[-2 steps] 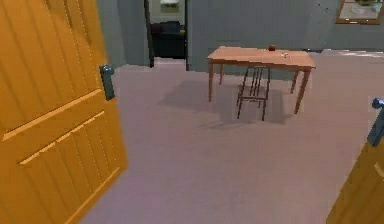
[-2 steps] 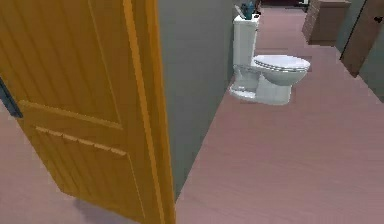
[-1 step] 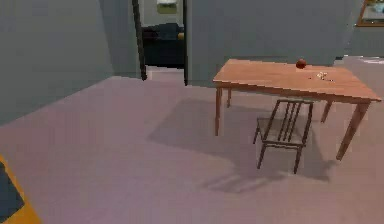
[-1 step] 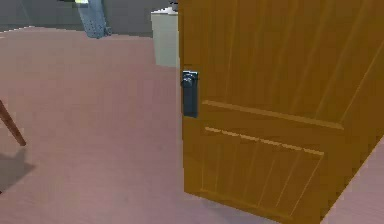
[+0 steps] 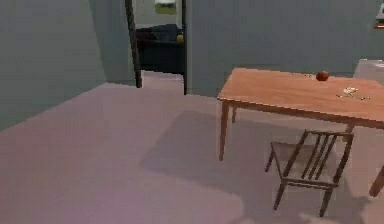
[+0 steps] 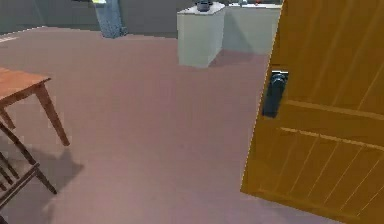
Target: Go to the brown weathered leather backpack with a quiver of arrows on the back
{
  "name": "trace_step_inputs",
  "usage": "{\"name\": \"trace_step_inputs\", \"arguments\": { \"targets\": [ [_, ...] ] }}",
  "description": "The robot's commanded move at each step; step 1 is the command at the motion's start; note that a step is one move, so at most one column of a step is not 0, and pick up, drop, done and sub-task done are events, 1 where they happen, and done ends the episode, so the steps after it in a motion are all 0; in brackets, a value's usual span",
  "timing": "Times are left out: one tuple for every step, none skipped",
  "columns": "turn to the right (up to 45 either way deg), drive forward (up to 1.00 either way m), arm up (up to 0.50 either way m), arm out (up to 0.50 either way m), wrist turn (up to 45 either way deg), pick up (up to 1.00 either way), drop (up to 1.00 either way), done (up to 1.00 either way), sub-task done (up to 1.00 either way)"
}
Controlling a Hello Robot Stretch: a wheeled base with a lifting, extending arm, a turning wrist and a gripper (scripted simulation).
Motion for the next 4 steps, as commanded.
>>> {"name": "trace_step_inputs", "arguments": {
  "targets": [
    [-12.0,0.0,0.0,0.0,0.0,0.0,0.0,0.0,0.0],
    [0.0,1.0,0.0,0.0,0.0,0.0,0.0,0.0,0.0],
    [-3.0,0.0,0.0,0.0,0.0,0.0,0.0,0.0,0.0],
    [0.0,0.5,0.0,0.0,0.0,0.0,0.0,0.0,0.0]
  ]
}}
